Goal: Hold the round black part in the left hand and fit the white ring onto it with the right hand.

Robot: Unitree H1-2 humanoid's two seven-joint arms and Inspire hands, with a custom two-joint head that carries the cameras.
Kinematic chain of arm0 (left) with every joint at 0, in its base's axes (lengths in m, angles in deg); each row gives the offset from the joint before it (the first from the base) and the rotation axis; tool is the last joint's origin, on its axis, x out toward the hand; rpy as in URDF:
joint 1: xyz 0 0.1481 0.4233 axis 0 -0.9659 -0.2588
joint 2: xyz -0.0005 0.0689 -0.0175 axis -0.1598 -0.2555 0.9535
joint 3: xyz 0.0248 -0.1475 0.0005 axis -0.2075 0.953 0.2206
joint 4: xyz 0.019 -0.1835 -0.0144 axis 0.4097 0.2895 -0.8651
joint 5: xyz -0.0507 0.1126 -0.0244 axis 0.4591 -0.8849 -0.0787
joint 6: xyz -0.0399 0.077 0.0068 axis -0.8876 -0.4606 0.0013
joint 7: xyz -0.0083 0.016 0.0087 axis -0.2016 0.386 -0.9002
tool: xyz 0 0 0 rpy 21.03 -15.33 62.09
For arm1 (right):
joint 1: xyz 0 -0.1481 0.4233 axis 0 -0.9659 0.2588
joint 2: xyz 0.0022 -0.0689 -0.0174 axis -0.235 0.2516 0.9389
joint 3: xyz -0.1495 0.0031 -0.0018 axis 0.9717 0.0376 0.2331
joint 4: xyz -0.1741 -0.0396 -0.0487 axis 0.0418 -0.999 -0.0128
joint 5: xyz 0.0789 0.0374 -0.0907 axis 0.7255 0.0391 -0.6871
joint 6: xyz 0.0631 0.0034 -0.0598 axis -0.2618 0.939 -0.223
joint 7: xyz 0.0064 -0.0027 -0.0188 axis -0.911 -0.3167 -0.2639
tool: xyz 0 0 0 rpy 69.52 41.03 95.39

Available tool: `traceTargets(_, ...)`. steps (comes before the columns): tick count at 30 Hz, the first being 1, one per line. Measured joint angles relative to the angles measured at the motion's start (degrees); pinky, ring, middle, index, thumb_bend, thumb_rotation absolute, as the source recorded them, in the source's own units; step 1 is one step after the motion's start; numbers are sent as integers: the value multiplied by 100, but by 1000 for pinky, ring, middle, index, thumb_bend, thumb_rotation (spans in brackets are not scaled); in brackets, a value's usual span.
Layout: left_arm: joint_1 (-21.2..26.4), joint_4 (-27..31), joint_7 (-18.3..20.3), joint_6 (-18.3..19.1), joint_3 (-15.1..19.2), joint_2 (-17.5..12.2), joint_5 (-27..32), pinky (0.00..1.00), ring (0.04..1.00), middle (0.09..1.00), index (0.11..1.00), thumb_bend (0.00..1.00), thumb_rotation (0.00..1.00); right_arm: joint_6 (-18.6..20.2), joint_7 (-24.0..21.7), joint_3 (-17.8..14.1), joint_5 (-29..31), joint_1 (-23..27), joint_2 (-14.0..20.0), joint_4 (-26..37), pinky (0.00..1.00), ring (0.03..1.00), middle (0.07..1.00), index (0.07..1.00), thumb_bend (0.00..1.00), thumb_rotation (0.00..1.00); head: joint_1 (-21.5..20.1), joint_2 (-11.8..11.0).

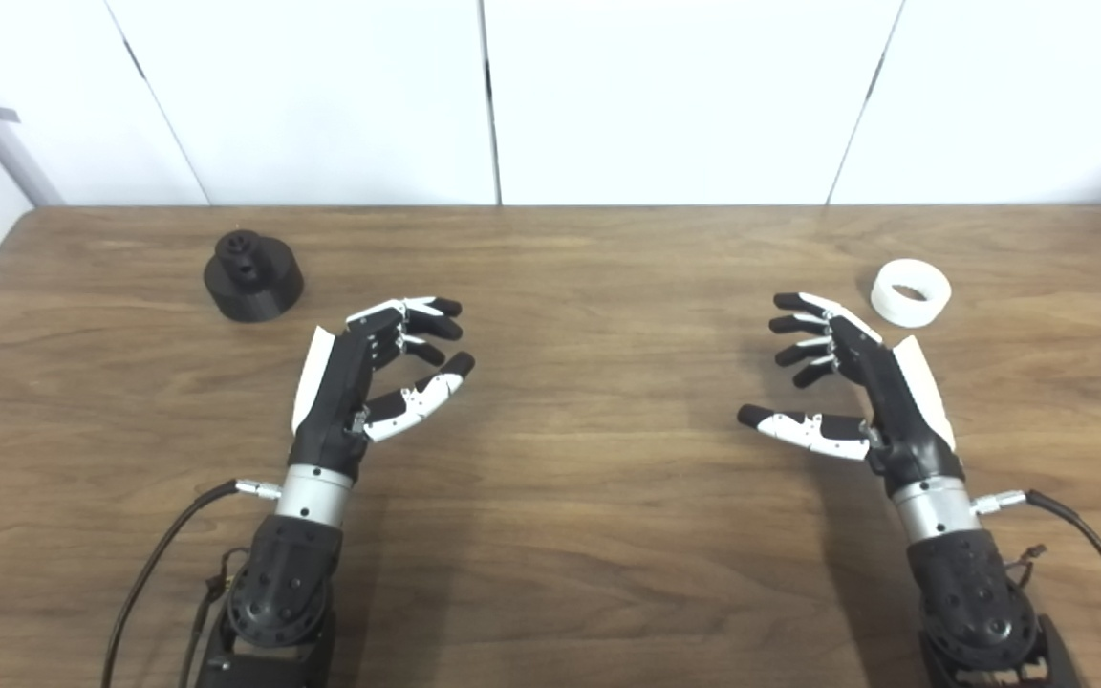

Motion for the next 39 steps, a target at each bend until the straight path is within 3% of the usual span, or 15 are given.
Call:
traceTargets(13,0,0,2,-2,0,-1,-7,519,645,705,497,503,62,-1,-3,1,43,1,6,0,498,619,731,784,668,157,-9,18)
traceTargets(17,0,0,0,-2,-18,16,-7,521,642,705,497,503,63,-6,-7,-6,74,0,29,-2,499,623,734,789,657,156,824,-61)
traceTargets(19,-1,0,-1,-2,-53,66,-8,535,651,709,497,504,65,-50,-10,-32,93,0,86,-21,496,626,739,794,637,134,887,-62)
traceTargets(21,1,-28,-11,-20,-110,132,-15,541,664,719,498,504,63,-126,-15,-65,149,0,198,-92,495,630,751,798,632,154,1421,-166)
traceTargets(22,1,-103,-20,-60,-147,176,-25,541,664,719,498,504,63,-172,-28,-106,208,0,257,-151,495,630,751,798,632,154,1424,-167)
traceTargets(23,-4,-148,-27,-60,-176,222,-53,533,666,719,498,505,63,-207,-36,-157,251,0,306,-221,501,632,753,799,635,170,1894,-237)
traceTargets(24,-6,-175,-33,-60,-202,270,-99,530,669,721,498,505,63,-215,-48,-200,298,-7,357,-275,510,637,757,803,629,170,1985,-255)
traceTargets(31,4,-264,-71,-64,-271,459,-206,539,670,727,498,505,66,-190,-134,-298,526,-26,430,-279,552,666,774,816,595,25,2189,-334)
traceTargets(39,5,-263,-146,-63,-204,449,-236,529,675,723,497,506,62,-189,-173,-296,537,-25,429,-231,572,672,768,809,597,16,2197,-386)
